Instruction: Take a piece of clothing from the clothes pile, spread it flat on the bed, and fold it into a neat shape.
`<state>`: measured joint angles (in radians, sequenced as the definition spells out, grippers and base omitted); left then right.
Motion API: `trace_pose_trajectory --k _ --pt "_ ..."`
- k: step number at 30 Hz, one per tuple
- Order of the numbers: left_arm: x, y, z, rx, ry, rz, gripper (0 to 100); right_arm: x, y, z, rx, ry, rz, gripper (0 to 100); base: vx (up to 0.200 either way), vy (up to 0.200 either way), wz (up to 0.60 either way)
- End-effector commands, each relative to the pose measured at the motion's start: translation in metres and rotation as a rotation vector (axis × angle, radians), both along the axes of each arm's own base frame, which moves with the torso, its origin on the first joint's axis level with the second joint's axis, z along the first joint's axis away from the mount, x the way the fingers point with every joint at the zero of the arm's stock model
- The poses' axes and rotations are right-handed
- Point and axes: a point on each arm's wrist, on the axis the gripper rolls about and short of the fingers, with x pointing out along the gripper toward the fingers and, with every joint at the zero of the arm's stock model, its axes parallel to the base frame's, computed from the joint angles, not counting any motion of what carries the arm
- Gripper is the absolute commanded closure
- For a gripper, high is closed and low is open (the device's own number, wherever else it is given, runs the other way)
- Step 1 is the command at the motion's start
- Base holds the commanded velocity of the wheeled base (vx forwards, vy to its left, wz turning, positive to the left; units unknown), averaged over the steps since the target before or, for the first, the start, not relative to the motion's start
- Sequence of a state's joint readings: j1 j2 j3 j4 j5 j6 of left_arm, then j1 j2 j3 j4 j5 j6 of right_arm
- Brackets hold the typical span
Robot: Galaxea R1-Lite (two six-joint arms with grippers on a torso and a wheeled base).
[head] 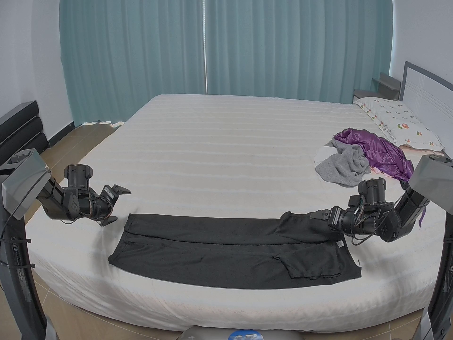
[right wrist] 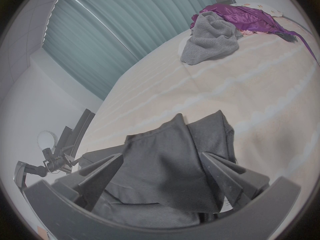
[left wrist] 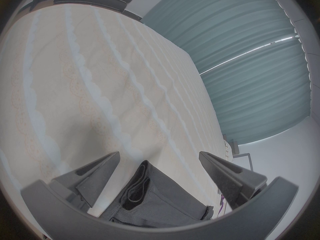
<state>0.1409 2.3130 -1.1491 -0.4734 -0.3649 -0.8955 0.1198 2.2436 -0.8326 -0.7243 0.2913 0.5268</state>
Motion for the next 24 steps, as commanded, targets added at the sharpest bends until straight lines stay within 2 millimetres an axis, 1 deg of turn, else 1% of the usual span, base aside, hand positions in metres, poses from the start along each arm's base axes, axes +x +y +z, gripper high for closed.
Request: trace_pose_trajectory --k 1,4,5,9,18,24 --pt "0.0 0.0 0.001 0.002 -0.002 0.001 0 0.0 -0.005 -0.012 -0.017 0.026 -0.003 0 0.0 0.0 0.0" --pt "0.0 0.0 0.001 0.004 -0.003 -0.003 0 -0.001 -0.01 -0.014 -0.036 0.032 0.0 0 0.0 0.0 0.0" --pt "0.0 0.0 0.001 0.004 -0.003 -0.003 0 -0.003 -0.01 -0.015 -0.043 0.032 0.006 100 0.0 0.0 0.0" --pt "0.0 0.0 0.001 0.004 -0.003 -0.003 0 -0.005 -0.011 -0.013 -0.048 0.028 0.005 100 0.0 0.0 0.0" --pt "0.0 0.0 0.0 0.005 -0.001 -0.004 0 -0.023 -0.025 -0.005 -0.071 0.032 -0.002 100 0.0 0.0 0.0" --pt "0.0 0.0 0.0 0.006 -0.001 -0.003 0 -0.027 -0.028 -0.003 -0.07 0.036 -0.007 100 0.0 0.0 0.0"
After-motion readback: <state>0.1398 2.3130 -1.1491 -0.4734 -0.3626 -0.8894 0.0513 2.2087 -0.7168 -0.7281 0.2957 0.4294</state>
